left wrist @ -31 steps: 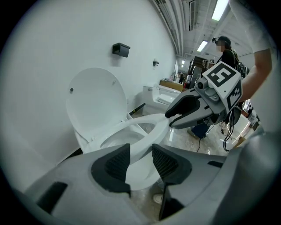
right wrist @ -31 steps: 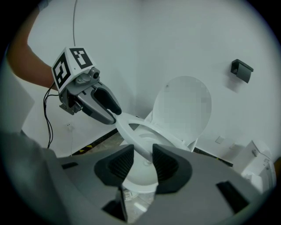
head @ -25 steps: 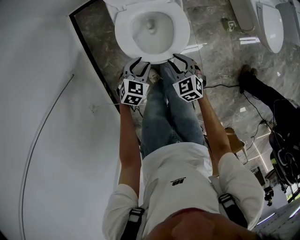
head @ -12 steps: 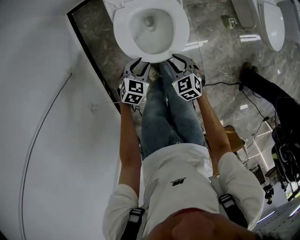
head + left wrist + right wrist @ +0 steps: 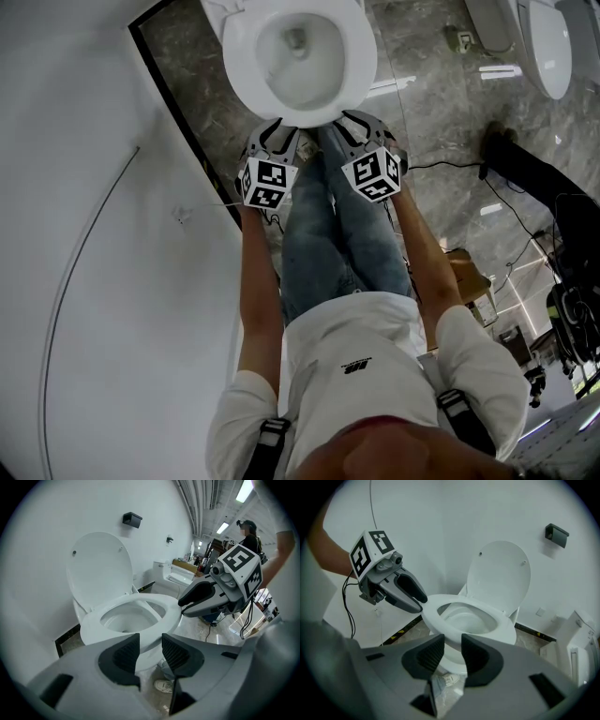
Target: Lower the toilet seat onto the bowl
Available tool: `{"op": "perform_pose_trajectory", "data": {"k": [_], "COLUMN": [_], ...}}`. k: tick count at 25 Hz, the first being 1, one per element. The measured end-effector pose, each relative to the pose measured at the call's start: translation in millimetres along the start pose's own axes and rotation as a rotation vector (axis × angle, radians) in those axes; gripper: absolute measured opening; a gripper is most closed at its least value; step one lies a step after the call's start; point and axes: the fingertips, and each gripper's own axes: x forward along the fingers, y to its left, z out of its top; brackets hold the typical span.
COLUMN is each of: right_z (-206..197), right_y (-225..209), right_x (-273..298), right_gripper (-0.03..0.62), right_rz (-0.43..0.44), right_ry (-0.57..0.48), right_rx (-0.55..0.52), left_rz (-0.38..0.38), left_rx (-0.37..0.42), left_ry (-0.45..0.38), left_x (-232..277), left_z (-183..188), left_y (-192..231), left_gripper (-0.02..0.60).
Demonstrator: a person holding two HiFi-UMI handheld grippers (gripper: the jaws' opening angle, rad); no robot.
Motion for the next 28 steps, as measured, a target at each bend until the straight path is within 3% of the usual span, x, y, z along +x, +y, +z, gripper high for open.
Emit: {"op": "perform_pose_trajectory", "data": {"k": [28], "right_z": [-50.9], "right_y": [14.8], "right_x": [35.0], "right_gripper": [0.103], "right_rz": [0.049], "right_ry": [0.077], "right_rx": [0.045], "left_rz": [-0.038], "left_rx": [-0.043], "left_ry": [0.074], "left_x": [39.4], "left_z": [-47.4], "left_y": [-10.0], "left_gripper": [0.133]}}
